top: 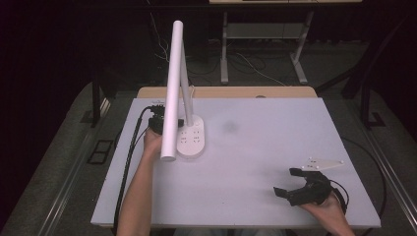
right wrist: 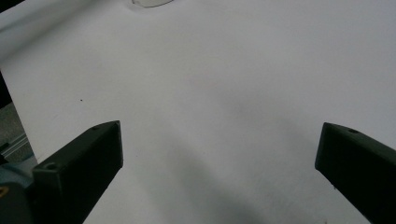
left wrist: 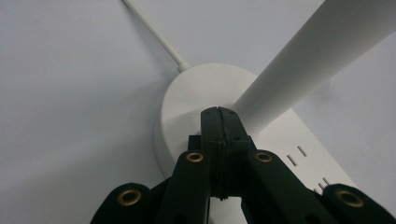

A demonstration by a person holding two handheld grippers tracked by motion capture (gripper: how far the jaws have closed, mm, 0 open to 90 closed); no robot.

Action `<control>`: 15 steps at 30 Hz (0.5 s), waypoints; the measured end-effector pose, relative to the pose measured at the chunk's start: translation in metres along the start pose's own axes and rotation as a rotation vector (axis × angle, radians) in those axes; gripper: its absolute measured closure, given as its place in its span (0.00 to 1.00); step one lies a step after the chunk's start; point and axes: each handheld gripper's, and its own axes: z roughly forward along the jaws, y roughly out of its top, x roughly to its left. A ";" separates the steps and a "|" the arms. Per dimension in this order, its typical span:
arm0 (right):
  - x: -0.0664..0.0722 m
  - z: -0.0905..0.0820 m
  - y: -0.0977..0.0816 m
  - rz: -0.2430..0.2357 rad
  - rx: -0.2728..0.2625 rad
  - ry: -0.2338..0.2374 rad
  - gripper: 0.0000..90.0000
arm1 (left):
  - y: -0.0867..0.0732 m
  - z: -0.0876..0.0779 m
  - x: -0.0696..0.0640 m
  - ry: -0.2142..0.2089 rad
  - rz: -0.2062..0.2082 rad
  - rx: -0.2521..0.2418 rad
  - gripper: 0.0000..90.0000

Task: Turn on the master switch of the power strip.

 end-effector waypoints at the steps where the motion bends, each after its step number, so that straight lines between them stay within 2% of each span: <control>1: 0.001 0.000 0.000 0.001 0.003 0.002 0.00 | 0.000 0.000 0.000 0.003 -0.003 0.001 1.00; 6: 0.001 0.000 0.000 0.002 0.004 0.005 0.00 | 0.002 0.001 -0.001 0.007 -0.007 0.016 1.00; 8: 0.001 0.000 0.000 0.001 0.004 0.005 0.00 | 0.002 0.001 -0.003 0.026 0.007 0.024 1.00; 12: 0.001 0.000 0.000 0.000 0.003 0.008 0.00 | 0.002 0.002 -0.004 0.027 -0.004 0.026 1.00; 15: 0.001 -0.001 0.000 -0.003 0.000 0.009 0.00 | 0.002 0.002 -0.004 0.033 0.009 0.030 1.00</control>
